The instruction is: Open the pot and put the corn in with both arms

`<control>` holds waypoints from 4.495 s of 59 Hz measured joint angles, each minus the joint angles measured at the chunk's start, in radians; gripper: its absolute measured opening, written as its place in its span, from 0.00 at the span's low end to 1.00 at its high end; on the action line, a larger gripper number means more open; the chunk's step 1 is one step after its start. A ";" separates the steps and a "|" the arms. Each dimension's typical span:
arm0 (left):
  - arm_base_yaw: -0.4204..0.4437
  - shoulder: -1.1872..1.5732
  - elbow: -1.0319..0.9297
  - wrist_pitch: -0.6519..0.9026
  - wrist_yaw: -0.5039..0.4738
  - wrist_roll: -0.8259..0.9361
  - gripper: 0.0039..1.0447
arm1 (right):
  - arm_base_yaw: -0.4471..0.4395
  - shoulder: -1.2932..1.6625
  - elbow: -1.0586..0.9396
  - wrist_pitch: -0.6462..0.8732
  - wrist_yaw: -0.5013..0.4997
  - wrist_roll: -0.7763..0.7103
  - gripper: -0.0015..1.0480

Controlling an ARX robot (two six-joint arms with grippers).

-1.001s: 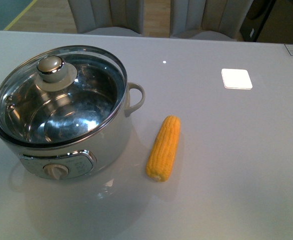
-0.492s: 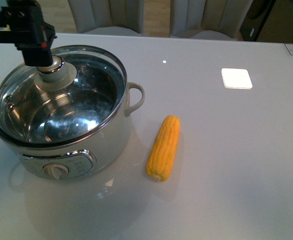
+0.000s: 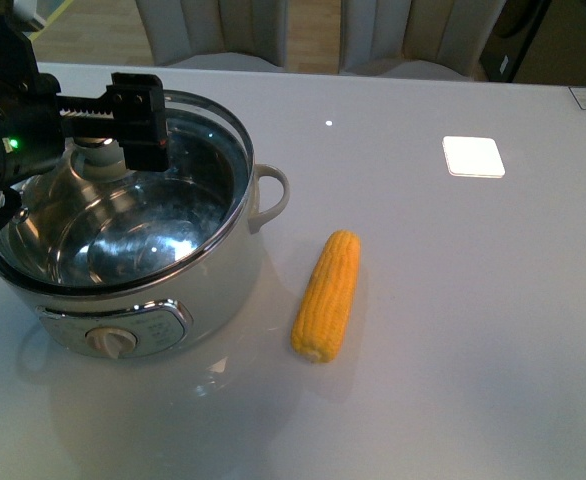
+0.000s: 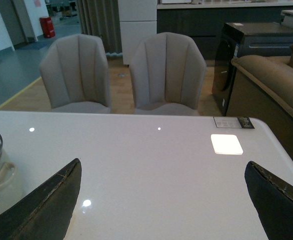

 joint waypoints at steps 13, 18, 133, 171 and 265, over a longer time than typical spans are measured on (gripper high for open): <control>-0.005 0.047 0.013 0.030 -0.016 -0.017 0.94 | 0.000 0.000 0.000 0.000 0.000 0.000 0.92; -0.010 0.059 0.014 0.040 -0.019 -0.024 0.94 | 0.000 0.000 0.000 0.000 0.000 0.000 0.92; 0.005 -0.129 0.010 -0.131 -0.074 -0.019 0.43 | 0.000 0.000 0.000 0.000 0.000 0.000 0.92; 0.434 -0.230 -0.058 -0.072 0.072 0.078 0.43 | 0.000 0.000 0.000 0.000 0.000 0.000 0.92; 0.747 0.500 0.069 0.363 0.198 0.082 0.43 | 0.000 0.000 0.000 0.000 0.000 0.000 0.92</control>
